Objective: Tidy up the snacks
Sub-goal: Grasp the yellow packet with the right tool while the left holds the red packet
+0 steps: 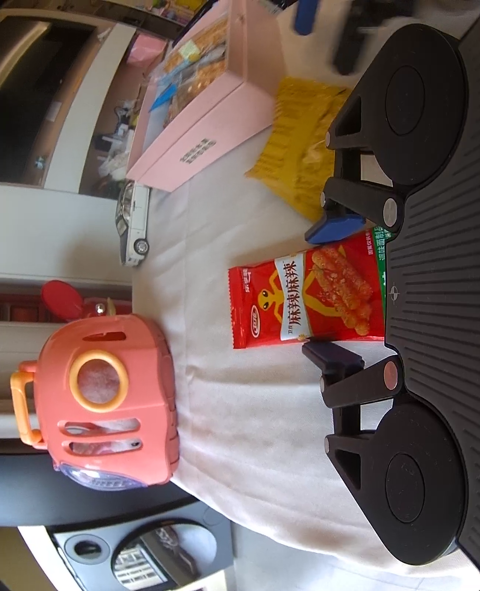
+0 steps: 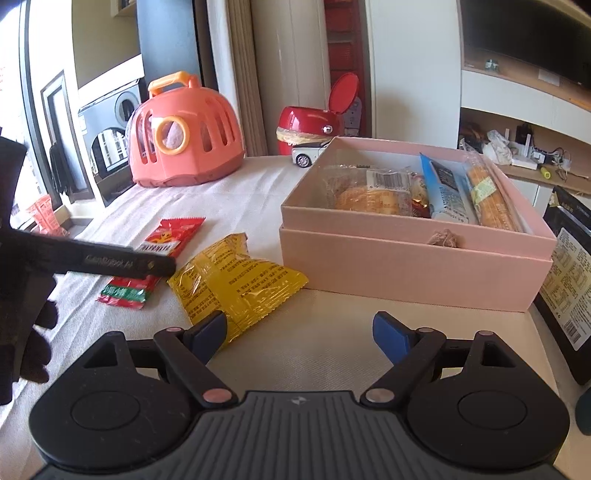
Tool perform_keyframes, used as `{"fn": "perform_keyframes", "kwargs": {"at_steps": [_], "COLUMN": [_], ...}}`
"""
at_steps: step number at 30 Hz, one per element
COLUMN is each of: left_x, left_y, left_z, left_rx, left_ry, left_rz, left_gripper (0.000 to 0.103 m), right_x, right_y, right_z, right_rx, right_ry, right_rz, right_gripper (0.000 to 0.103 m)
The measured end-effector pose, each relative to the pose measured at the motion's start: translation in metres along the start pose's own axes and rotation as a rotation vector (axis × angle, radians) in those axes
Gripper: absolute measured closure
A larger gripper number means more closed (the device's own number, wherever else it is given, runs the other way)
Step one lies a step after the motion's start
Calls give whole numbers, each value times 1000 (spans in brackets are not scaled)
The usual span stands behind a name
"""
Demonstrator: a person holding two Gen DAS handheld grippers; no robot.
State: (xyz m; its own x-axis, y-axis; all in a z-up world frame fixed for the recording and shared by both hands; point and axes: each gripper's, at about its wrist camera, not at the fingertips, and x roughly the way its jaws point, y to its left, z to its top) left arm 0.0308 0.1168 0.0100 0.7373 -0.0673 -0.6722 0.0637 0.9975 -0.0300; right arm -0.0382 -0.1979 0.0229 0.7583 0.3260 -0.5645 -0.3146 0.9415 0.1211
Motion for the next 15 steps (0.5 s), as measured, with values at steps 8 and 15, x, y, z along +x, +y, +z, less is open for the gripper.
{"fn": "perform_keyframes", "kwargs": {"at_steps": [8, 15], "left_x": [-40, -43], "left_y": [27, 39], "left_z": [-31, -33], "left_rx": [-90, -137], "left_ry": [-15, -23], "left_rz": [5, 24], "left_gripper": [42, 42], "right_x": [18, 16], "right_y": [-23, 9], "right_z": [13, 15], "right_rx": [149, -20], "right_ry": [42, 85], "right_rz": [-201, 4], "right_gripper": [16, 18]}}
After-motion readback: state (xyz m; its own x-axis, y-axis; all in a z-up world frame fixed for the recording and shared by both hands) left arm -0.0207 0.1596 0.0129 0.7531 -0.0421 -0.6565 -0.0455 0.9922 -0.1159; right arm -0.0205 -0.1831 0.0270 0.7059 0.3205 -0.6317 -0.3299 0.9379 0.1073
